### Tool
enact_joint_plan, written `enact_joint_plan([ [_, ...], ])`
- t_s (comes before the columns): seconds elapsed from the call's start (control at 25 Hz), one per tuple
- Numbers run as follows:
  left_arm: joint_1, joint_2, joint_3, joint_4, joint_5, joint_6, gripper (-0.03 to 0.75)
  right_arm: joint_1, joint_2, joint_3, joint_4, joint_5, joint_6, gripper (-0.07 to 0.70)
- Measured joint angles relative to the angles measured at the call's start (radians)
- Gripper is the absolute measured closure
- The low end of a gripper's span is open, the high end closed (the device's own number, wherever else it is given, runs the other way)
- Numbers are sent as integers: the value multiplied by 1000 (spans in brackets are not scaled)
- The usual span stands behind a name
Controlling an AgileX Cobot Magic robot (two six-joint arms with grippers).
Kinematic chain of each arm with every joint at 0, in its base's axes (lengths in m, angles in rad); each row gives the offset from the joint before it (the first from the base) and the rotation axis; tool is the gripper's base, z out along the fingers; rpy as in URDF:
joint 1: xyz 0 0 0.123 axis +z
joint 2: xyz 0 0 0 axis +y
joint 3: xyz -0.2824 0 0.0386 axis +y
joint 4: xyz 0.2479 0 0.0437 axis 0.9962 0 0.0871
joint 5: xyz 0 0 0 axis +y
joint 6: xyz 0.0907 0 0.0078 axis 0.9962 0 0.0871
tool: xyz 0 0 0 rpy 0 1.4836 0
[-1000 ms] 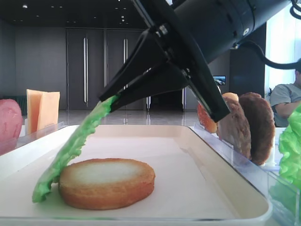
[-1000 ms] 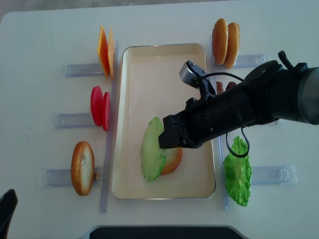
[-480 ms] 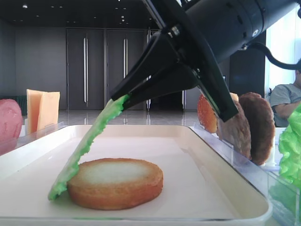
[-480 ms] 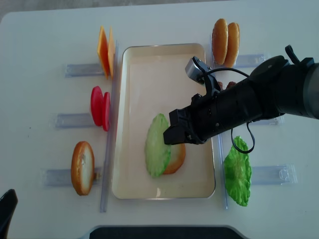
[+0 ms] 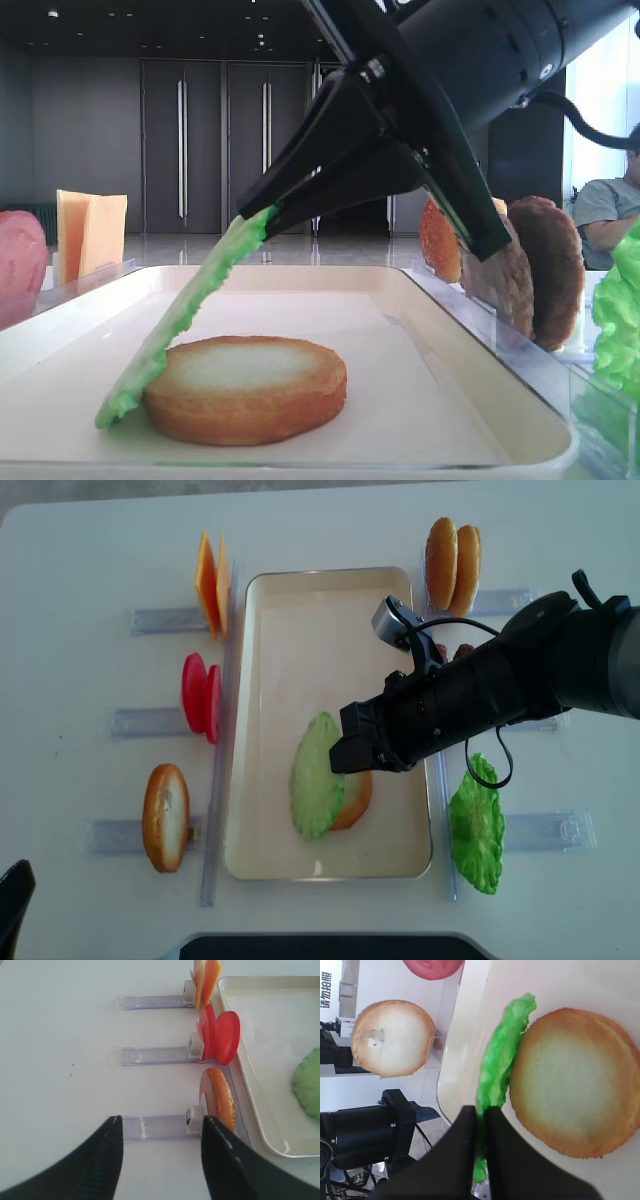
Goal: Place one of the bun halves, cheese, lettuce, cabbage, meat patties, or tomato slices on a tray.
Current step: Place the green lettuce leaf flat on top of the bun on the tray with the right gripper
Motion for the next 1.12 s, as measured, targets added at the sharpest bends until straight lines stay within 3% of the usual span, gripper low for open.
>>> enact_joint_plan([
  [0.44, 0, 0, 0, 0, 0, 0, 325, 0, 0, 0, -63, -2, 5, 597],
  [0.64, 0, 0, 0, 0, 0, 0, 325, 0, 0, 0, -76, -5, 7, 562],
  [1.12, 0, 0, 0, 0, 0, 0, 325, 0, 0, 0, -81, -15, 7, 287],
])
